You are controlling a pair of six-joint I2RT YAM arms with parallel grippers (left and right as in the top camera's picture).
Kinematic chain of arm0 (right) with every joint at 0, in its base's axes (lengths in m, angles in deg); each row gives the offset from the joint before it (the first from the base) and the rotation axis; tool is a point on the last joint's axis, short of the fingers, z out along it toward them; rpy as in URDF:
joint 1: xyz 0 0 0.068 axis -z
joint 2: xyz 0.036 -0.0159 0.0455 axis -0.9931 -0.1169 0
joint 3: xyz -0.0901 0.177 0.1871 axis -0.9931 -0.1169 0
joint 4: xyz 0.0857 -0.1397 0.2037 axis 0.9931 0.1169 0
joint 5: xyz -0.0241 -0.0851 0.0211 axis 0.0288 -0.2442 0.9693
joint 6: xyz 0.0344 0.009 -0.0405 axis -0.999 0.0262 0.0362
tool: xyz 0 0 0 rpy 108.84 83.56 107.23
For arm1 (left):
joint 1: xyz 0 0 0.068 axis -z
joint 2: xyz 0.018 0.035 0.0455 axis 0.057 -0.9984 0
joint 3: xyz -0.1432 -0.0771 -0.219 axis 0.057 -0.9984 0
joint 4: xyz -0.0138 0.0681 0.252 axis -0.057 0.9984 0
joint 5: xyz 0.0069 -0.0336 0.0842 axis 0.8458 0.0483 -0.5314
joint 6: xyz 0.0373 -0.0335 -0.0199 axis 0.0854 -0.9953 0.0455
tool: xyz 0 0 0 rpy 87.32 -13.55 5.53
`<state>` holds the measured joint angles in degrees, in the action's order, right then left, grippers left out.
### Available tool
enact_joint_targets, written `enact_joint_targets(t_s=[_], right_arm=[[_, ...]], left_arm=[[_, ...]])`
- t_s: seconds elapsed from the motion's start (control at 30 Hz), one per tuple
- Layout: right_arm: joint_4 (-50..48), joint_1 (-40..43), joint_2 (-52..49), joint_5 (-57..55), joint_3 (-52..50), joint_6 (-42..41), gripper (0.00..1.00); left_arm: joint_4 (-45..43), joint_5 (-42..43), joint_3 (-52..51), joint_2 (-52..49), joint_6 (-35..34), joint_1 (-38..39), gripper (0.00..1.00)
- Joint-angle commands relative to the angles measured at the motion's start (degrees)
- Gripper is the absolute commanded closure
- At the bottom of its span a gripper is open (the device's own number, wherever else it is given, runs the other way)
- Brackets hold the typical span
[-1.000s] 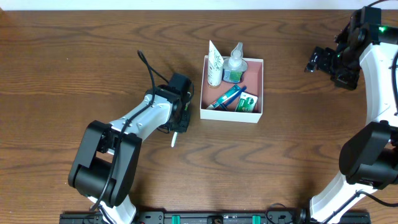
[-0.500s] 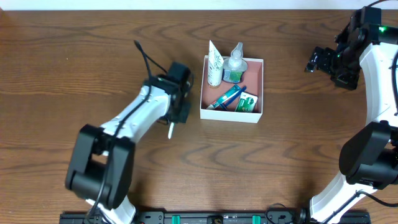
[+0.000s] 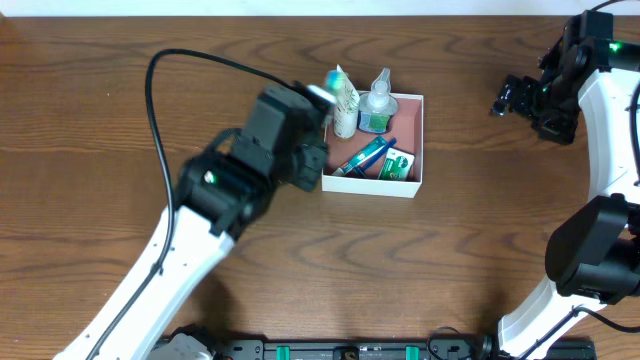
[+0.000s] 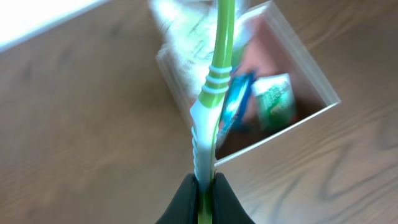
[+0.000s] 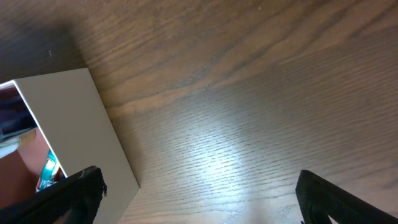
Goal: Pack container
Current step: 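Lift the toothbrush and carry it over the box, then lower the toothbrush into the box and open the left gripper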
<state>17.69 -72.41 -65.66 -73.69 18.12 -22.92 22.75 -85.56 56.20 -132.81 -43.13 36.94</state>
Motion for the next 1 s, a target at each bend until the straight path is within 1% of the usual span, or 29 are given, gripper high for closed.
enact_joint_targets(t_s=[0.0,0.13,0.3,0.5,0.7,0.73,0.83,0.87,0.93,0.97], right_arm=[[0.0,0.3,-0.2,-0.3,0.3,-0.7,0.01],[0.0,0.3,-0.2,-0.3,0.3,-0.7,0.01],[0.0,0.3,-0.2,-0.3,0.3,-0.7,0.01],[0.0,0.3,-0.2,-0.3,0.3,-0.7,0.01],[0.0,0.3,-0.2,-0.3,0.3,-0.7,0.01],[0.0,0.3,-0.2,-0.3,0.3,-0.7,0.01],[0.0,0.3,-0.2,-0.3,0.3,-0.7,0.01],[0.0,0.3,-0.2,-0.3,0.3,-0.7,0.01],[0.0,0.3,-0.2,-0.3,0.3,-0.7,0.01],[0.0,0.3,-0.2,-0.3,0.3,-0.7,0.01]], left_arm=[[-4.3,0.1,0.6,0.5,2.0,4.7,0.94],[-9.7,0.1,0.3,-2.3,2.7,7.6,0.94],[-13.3,0.1,0.3,-8.3,6.5,9.3,0.94],[-16.9,0.1,0.3,-16.4,12.1,9.4,0.93],[-21.2,-0.9,0.3,-22.8,12.5,9.4,0.92],[-21.7,-1.0,0.3,-23.8,12.6,9.4,0.89],[-22.3,-1.0,0.3,-25.6,13.1,9.4,0.58],[-22.3,-1.2,0.3,-26.0,13.1,9.4,0.55],[-22.3,-2.6,0.3,-26.0,13.1,9.3,0.54],[-22.3,-3.4,0.3,-25.9,13.0,9.3,0.49]])
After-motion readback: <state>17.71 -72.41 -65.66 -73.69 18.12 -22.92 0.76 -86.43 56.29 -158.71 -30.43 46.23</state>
